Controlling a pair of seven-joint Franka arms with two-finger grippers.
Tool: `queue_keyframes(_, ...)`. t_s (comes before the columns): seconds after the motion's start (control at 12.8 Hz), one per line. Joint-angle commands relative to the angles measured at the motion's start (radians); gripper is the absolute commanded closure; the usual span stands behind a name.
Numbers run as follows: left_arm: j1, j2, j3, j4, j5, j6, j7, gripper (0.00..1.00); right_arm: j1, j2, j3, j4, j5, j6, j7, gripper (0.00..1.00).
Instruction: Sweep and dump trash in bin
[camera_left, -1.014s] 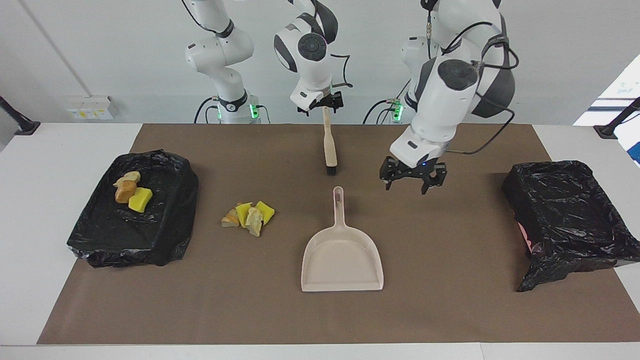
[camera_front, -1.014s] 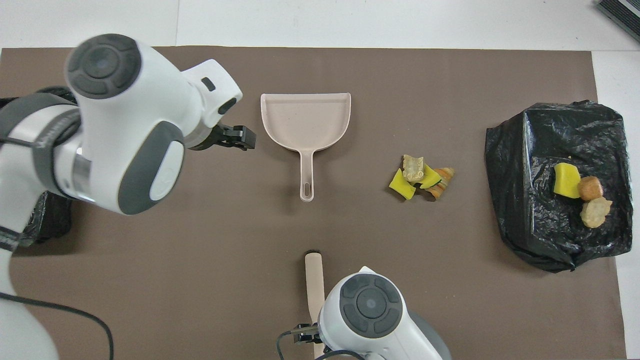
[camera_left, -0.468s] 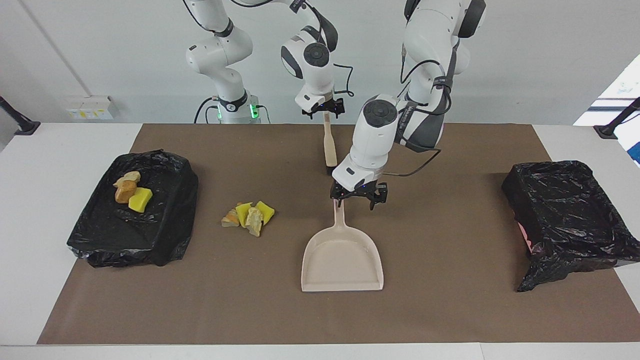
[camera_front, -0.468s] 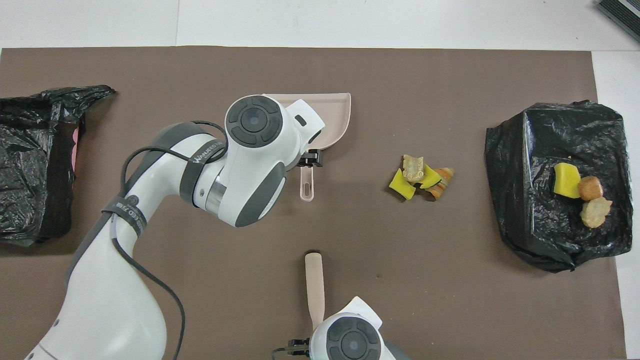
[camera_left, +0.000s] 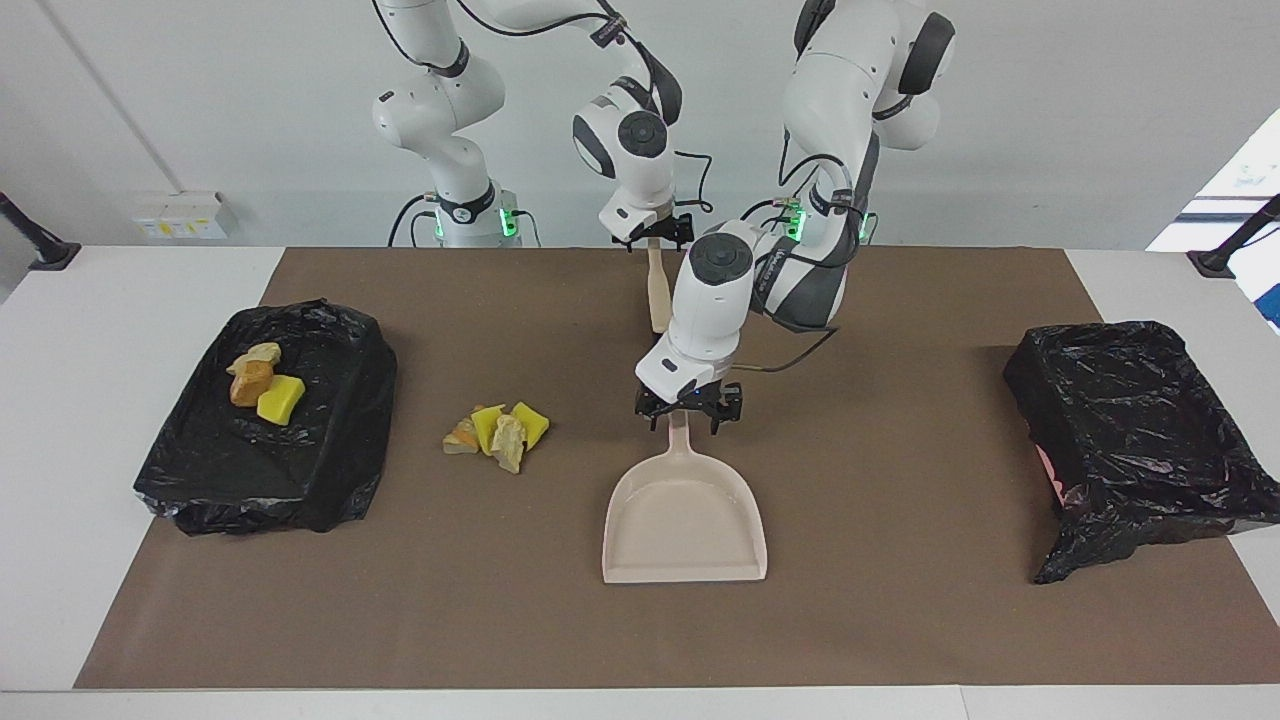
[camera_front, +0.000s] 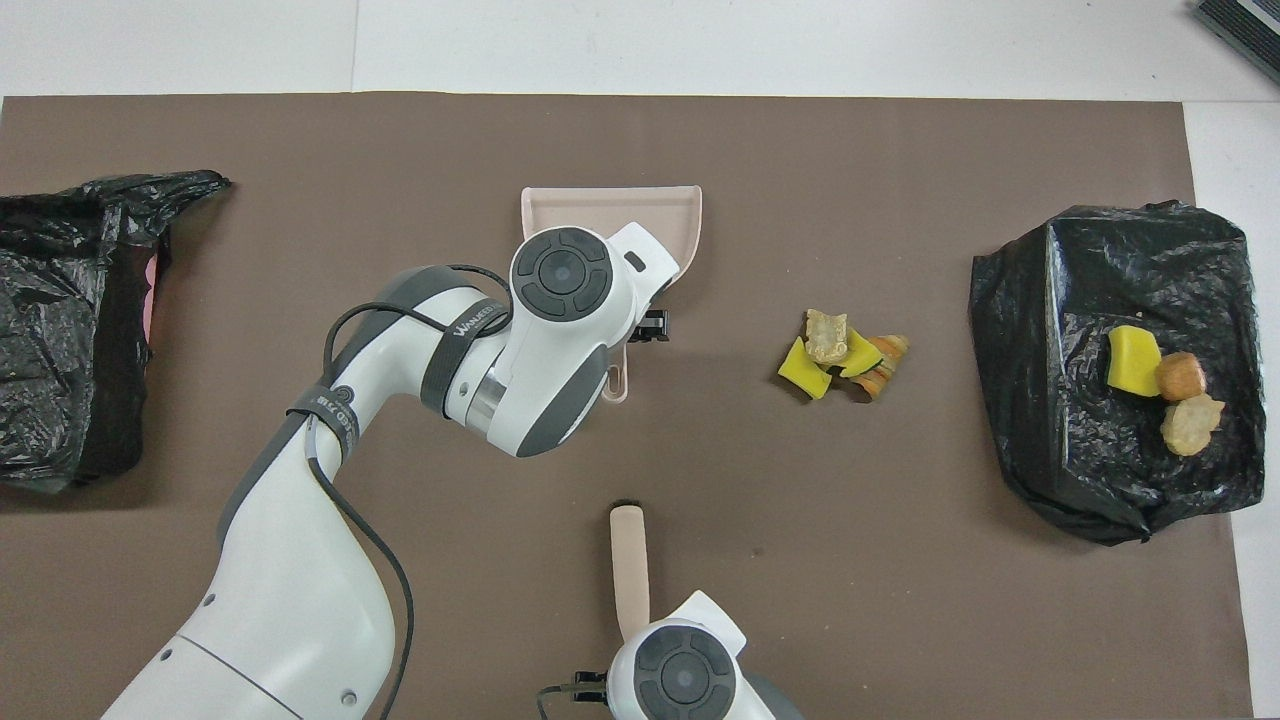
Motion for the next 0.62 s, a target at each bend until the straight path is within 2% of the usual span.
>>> queue_keyframes(0.0,-0.007,-0.004,0.01,-0.003,0.022,0.015,-0.018,0.5,0.004,-0.008,-0.002,0.001,0.024,0.005,0.016,0.74)
queue_keyframes(0.08,-0.007,-0.003,0.01,-0.001,0.023,0.015,-0.018,0.69,0.006,-0.008,-0.002,0.001,0.024,0.005,0.019,0.96)
queue_keyframes(0.16,-0.006,-0.001,0.011,0.005,0.029,0.015,-0.017,0.86,0.004,-0.008,-0.002,0.002,0.024,0.005,0.028,1.0)
queue_keyframes(0.23,-0.003,-0.003,0.011,0.008,0.074,0.013,-0.012,1.0,0.004,-0.007,-0.002,0.004,0.024,0.006,0.031,1.0)
queue_keyframes(0.39,0.005,-0.006,0.011,0.014,0.166,0.016,0.002,1.0,0.006,0.0,-0.004,0.013,0.012,0.003,0.033,1.0)
queue_keyframes(0.55,0.007,-0.018,0.01,0.014,0.184,0.01,0.044,1.0,0.004,-0.007,-0.005,0.018,0.004,-0.006,0.031,1.0)
